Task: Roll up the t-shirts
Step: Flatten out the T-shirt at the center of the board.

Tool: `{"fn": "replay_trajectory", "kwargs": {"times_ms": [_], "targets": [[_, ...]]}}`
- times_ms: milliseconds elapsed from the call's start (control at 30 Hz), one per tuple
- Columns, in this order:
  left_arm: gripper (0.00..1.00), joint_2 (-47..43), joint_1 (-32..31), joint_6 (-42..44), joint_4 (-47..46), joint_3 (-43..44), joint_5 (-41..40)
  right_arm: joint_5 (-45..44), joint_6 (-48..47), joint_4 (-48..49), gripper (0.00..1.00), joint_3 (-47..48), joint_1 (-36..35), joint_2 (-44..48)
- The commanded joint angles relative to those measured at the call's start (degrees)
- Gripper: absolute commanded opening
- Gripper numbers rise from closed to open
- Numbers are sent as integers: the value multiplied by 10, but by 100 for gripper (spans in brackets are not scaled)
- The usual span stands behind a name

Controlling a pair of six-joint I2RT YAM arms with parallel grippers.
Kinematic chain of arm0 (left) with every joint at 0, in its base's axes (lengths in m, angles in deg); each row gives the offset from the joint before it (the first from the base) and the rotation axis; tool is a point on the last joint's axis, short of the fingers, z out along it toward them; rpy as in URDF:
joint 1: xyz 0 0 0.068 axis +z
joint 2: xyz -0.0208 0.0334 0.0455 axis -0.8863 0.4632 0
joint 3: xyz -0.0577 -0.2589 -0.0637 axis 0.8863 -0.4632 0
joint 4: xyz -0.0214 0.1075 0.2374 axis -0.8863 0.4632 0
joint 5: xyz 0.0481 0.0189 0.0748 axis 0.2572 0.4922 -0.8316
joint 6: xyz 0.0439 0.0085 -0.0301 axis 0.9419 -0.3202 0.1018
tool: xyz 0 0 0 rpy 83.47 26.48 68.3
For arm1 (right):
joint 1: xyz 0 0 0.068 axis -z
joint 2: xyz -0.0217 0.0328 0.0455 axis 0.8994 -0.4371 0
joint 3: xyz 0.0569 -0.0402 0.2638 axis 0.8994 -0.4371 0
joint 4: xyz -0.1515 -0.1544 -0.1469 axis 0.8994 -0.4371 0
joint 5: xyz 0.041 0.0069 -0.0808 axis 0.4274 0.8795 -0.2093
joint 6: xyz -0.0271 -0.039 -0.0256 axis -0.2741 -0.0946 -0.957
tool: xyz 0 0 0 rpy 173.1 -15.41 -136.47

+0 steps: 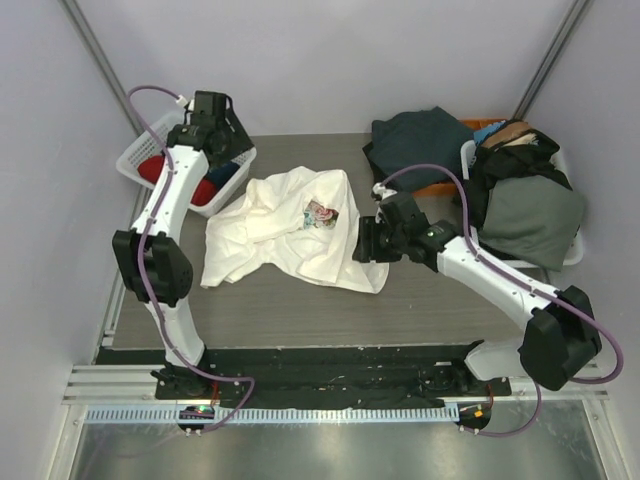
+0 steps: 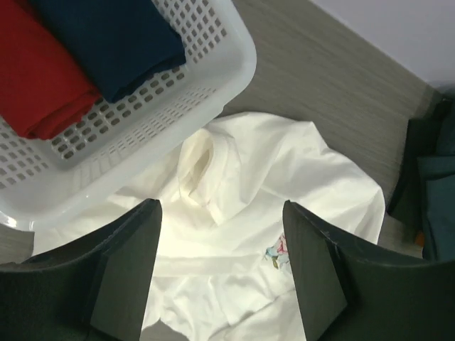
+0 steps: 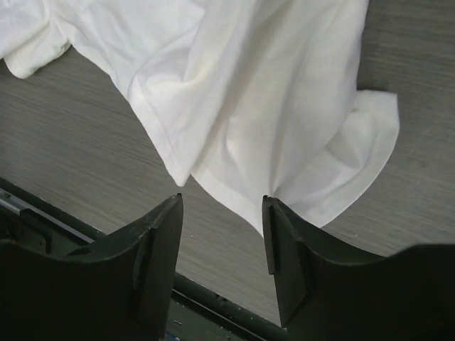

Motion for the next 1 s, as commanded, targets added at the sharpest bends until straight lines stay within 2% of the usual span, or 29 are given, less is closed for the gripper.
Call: {"fn": "replay_trajectory", "kwargs": {"times_ms": [0, 133, 167, 233, 267, 367, 500, 633, 700, 733, 833, 867, 967], "targets": [[73, -129, -5, 11, 17, -71, -26, -8, 91, 109, 58, -52, -54, 26], [72, -255, -5, 0, -10, -229, -49, -41, 128, 165, 61, -72, -95, -8], [72, -285, -5, -6, -18, -293, -54, -44, 132, 169, 60, -70, -97, -16], [71, -368, -5, -24, -37, -359, -50, -48, 135, 181, 61, -66, -104, -44], [70, -395, -6, -29, -46, -421, -40, -48, 136, 186, 62, -62, -104, -53], [70, -491, -6, -44, -69, -516, -47, -75, 139, 195, 62, -52, -109, -86], [70, -569, -5, -66, -67, -589, -62, -116, 147, 177, 63, -45, -115, -109], [70, -592, -3, -79, -69, -636, -83, -84, 155, 229, 60, -62, -117, -117], [70, -591, -2, -82, -76, -656, -93, -63, 157, 239, 52, -60, -120, -130], [70, -588, 0, -84, -83, -662, -96, -58, 156, 245, 37, -55, -120, -134], [68, -569, 4, -90, -89, -682, -109, -69, 145, 218, 13, -30, -119, -134], [66, -557, 6, -92, -90, -685, -112, -80, 138, 197, 1, -17, -117, -131], [64, -544, 10, -99, -108, -703, -117, -92, 110, 140, 1, 20, -78, -111]]}}
